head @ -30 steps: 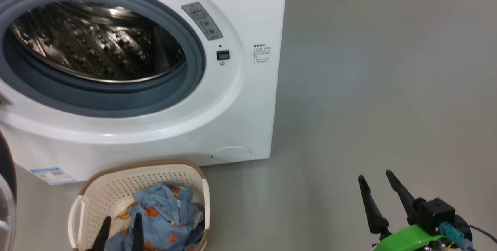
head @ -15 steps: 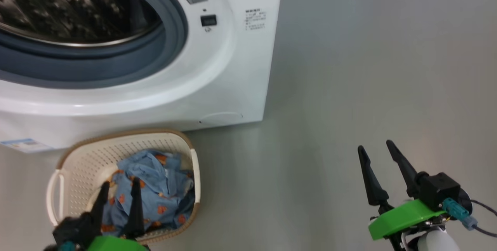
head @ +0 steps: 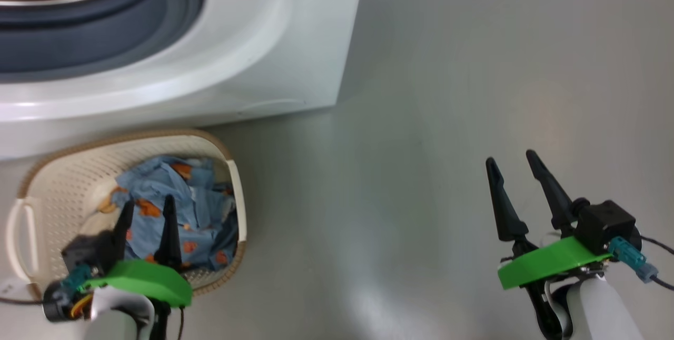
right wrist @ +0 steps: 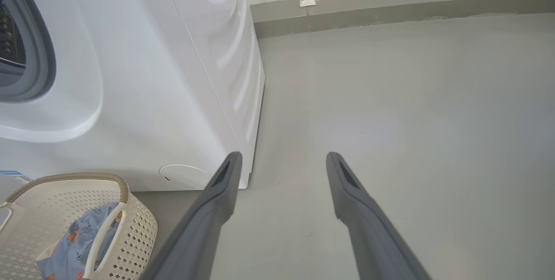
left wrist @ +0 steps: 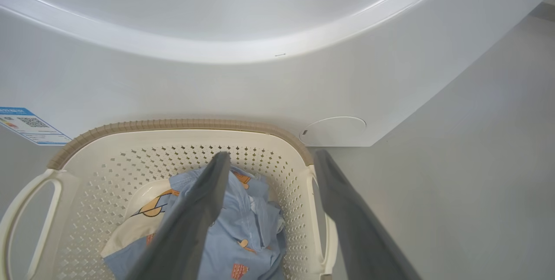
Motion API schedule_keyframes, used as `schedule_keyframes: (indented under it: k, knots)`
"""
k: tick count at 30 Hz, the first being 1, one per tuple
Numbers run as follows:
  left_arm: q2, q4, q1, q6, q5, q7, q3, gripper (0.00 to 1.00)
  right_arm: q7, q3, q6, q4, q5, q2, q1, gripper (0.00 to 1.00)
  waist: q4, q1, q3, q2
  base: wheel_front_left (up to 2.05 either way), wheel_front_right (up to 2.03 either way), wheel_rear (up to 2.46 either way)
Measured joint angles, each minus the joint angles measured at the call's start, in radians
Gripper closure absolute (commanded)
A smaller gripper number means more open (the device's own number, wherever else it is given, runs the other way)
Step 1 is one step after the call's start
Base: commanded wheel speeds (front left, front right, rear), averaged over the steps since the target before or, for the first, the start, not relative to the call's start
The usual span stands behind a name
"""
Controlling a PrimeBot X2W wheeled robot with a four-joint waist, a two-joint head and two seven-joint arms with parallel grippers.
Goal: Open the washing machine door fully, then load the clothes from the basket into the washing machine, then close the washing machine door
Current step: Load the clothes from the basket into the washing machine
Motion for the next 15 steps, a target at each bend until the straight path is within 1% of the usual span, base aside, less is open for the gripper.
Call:
schedule_keyframes:
  k: [4, 9, 15]
  knots:
    - [0.007, 0.062, -0.067, -0.014, 0.019, 0.0, 0.026, 0.0, 0.0, 0.006, 0.0, -0.007, 0.008, 0.0, -0.03, 0.0, -0.016, 0.0, 0.061, 0.0, 0.0, 0.0, 0.0]
    - [0.021, 0.146, -0.138, -0.016, 0.031, 0.0, 0.058, 0.0, 0.0, 0.006, 0.0, -0.016, 0.01, 0.0, -0.055, 0.0, -0.039, 0.0, 0.135, 0.0, 0.0, 0.0, 0.0]
    - [0.056, 0.251, -0.196, -0.014, 0.04, 0.0, 0.093, 0.0, 0.0, 0.025, 0.0, -0.018, 0.022, 0.001, -0.088, 0.0, -0.073, -0.0001, 0.206, 0.0, 0.0, 0.0, 0.0]
